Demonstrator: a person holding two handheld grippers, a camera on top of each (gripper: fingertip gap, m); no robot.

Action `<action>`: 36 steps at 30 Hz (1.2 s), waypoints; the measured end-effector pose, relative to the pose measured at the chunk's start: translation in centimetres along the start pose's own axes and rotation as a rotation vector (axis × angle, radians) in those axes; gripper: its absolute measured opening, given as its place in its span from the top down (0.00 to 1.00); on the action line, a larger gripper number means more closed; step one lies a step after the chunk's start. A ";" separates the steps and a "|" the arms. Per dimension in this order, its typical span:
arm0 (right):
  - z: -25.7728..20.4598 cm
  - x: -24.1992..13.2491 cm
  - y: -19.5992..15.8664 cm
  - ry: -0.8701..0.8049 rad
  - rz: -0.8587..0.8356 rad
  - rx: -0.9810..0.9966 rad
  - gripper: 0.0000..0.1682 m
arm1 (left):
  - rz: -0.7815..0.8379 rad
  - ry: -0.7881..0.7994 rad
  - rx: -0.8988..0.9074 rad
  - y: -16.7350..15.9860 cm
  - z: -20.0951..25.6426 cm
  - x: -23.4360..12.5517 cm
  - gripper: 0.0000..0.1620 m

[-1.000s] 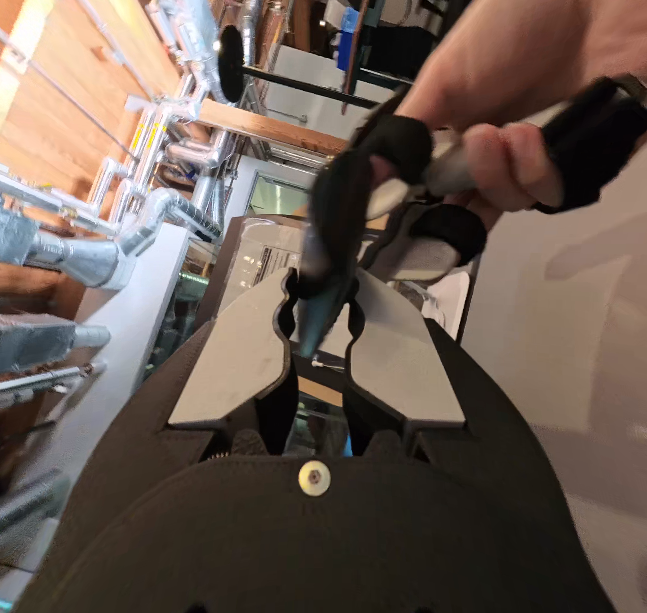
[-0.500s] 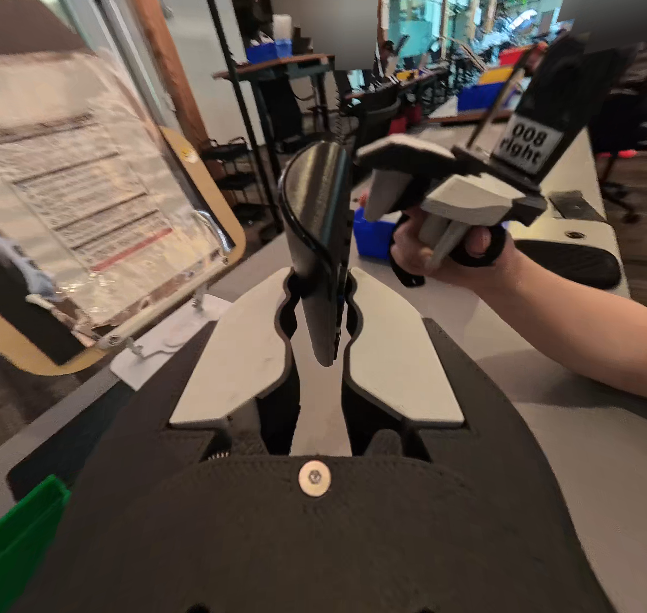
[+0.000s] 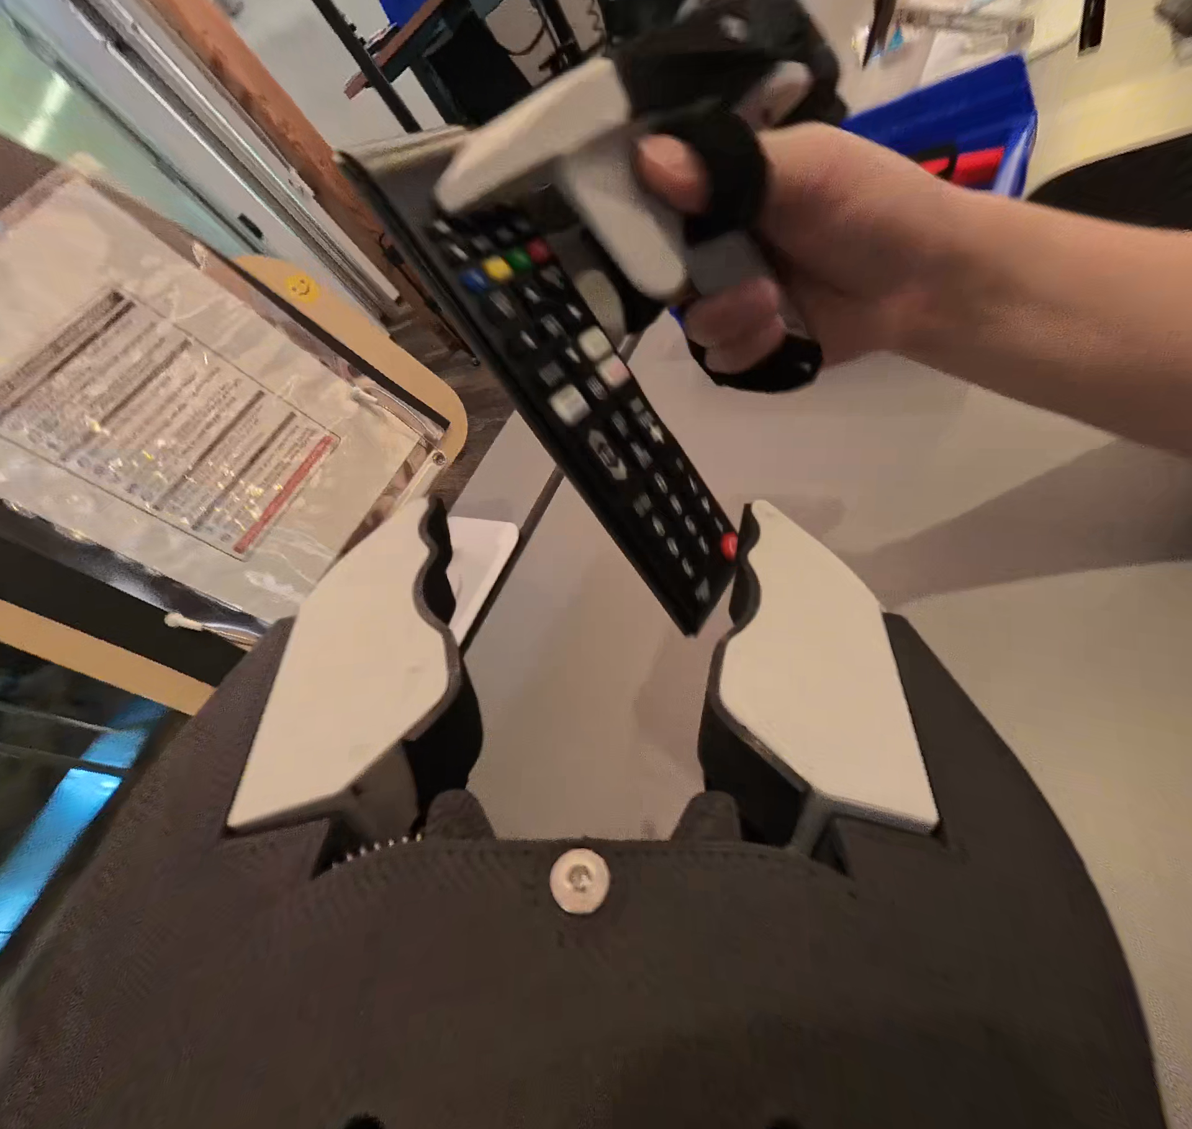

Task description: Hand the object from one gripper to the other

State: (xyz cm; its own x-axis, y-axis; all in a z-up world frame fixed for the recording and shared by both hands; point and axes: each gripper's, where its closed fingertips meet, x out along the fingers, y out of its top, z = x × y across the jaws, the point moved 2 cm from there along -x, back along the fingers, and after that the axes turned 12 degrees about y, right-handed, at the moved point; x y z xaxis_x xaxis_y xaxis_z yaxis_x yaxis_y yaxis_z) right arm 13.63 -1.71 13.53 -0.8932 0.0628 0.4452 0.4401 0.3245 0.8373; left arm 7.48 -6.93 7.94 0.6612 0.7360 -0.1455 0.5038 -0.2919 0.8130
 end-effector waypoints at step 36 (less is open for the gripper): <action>9.4 -2.1 -7.8 0.152 0.831 1.266 0.87 | 0.272 0.522 0.159 2.8 -1.6 2.7 0.67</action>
State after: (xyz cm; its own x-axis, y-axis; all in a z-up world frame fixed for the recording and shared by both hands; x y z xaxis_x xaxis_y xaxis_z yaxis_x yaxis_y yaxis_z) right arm 11.17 4.46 3.06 -0.3873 0.5607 0.7318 0.3613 0.8226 -0.4390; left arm 9.75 -4.75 10.70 0.4385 0.8127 0.3836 0.4589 -0.5695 0.6820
